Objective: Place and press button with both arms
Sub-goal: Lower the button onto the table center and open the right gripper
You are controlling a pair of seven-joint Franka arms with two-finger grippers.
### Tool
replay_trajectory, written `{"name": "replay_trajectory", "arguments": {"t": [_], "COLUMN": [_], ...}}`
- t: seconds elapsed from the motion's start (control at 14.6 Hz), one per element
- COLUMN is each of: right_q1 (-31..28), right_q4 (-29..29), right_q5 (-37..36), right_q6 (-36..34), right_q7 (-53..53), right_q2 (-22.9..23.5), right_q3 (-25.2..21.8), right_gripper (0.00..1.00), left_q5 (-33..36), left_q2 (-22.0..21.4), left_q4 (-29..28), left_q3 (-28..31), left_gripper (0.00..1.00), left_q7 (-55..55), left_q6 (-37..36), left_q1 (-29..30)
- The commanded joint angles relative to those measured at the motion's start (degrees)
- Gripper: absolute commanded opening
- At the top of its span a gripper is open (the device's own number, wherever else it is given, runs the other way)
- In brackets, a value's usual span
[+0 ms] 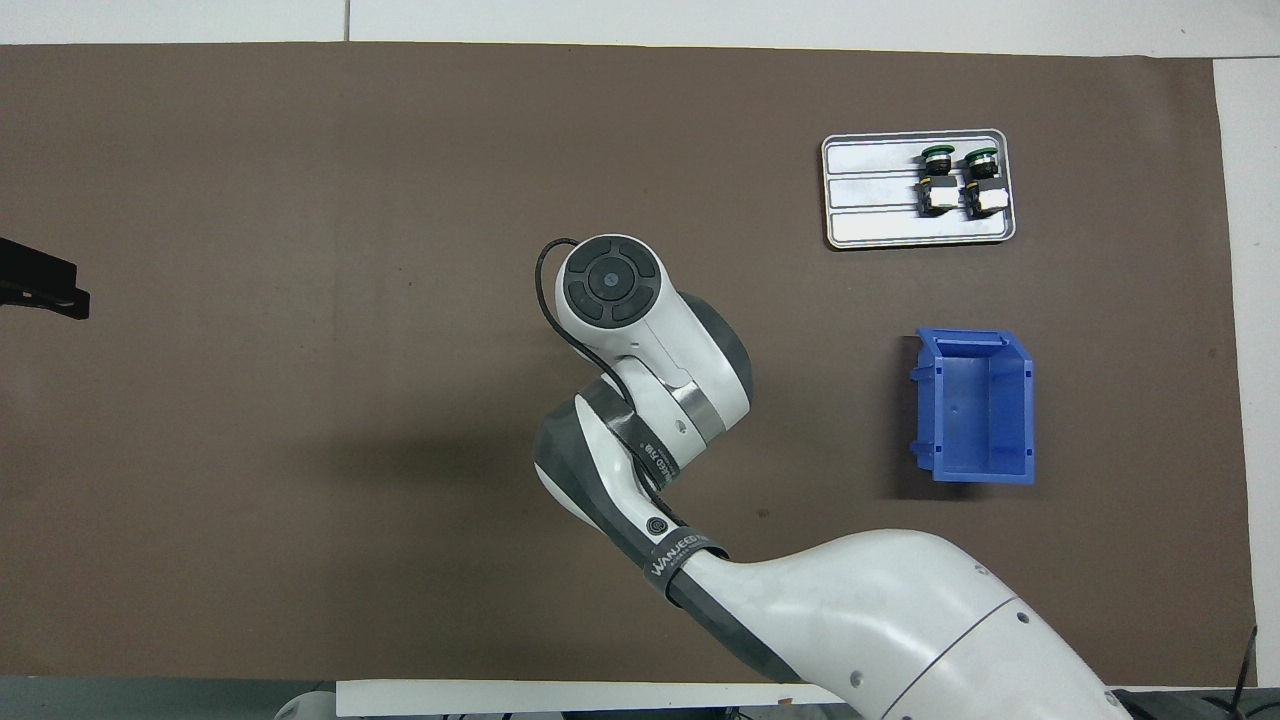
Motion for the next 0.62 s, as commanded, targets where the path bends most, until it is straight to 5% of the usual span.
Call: {"name": "replay_trajectory", "arguments": {"t": [0.0,0.21,0.48,0.55], "right_q1": [-0.8,-0.7,-0.8,-0.8], "right_q4": [-1.7,-3.5,-4.4,-4.4], "right_q5": [1.6,2.4,3.0,3.0], "right_q6": [1.2,3.3,6.1,6.2], "right_q7": [3.3,5.1,4.9,4.8], "right_q2": [-0.9,-1.1,-1.2,-1.2], "right_q3": [0.2,0.2,0.2,0.2], "right_gripper": [0.11,0.14,0.4,0.4], "left_q5": [0.9,0.9,0.9,0.9], "left_q2": [-1.5,-1.7,-1.7,-1.7], "left_q4": [-2.2,-2.4,-2.4,-2.4], "left_q3": [0.2,0.2,0.2,0.2], "left_gripper": [1.0,1.0,1.0,1.0], "left_q7": [0.4,0.2,0.0,0.0], "left_q6": [1.1,1.1,1.3,1.7], "left_q1": [0.0,0.0,0.0,0.0]}}
